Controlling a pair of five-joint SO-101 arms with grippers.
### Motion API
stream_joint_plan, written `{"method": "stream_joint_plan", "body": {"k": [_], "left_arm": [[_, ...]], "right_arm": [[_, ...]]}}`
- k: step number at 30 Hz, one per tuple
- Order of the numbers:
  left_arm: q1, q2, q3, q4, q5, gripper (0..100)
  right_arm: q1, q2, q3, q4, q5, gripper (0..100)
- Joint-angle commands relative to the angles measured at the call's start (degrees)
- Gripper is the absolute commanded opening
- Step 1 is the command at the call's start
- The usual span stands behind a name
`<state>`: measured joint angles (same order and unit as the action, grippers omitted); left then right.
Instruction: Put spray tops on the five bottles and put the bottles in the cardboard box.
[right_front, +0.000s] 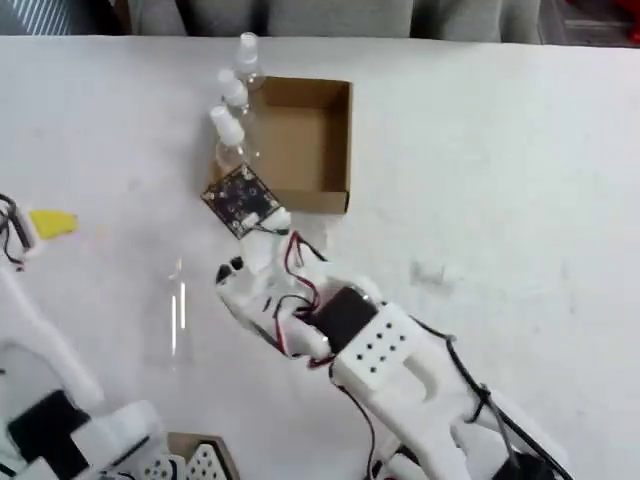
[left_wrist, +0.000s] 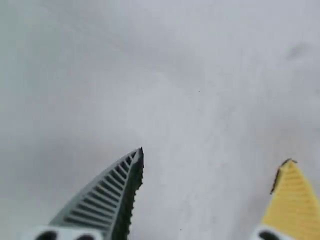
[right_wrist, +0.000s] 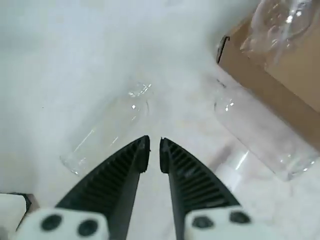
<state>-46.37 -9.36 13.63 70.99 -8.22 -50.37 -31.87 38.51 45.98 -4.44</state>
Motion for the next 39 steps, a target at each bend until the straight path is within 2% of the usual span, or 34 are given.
{"method": "stream_joint_plan", "body": {"k": [1, 4, 9, 13, 16, 21, 26, 39], "left_arm": [[-2.7, 5.4, -9.8, 1.9, -0.4, 40], [-4.5, 10.5, -16.4, 3.4, -0.4, 40], [-6.9, 19.2, -27.3, 6.6, -0.4, 40], [-6.9, 25.3, -34.3, 10.7, -0.4, 40], [-6.8, 28.1, -38.9, 14.7, -0.4, 40], [-6.9, 29.7, -43.5, 18.0, -0.5, 40], [-6.9, 29.7, -43.7, 18.0, -0.5, 40], [-6.7, 29.8, -43.6, 18.0, -0.5, 40]], "right_arm": [[-0.9, 4.5, -3.3, -4.3, -2.3, 2.9], [-1.7, 11.8, -7.6, -5.3, -5.6, 3.2], [-4.4, 25.0, -16.3, -5.2, -11.9, 15.2], [-6.4, 35.1, -24.1, -4.9, -16.9, 17.6], [-7.3, 41.7, -31.4, 0.0, -22.3, 18.9], [-7.8, 50.2, -45.5, 12.8, -28.2, 30.0], [-9.3, 55.7, -55.5, 16.9, -28.7, 30.9], [-9.9, 66.1, -56.5, 11.3, -31.0, 30.7]]}}
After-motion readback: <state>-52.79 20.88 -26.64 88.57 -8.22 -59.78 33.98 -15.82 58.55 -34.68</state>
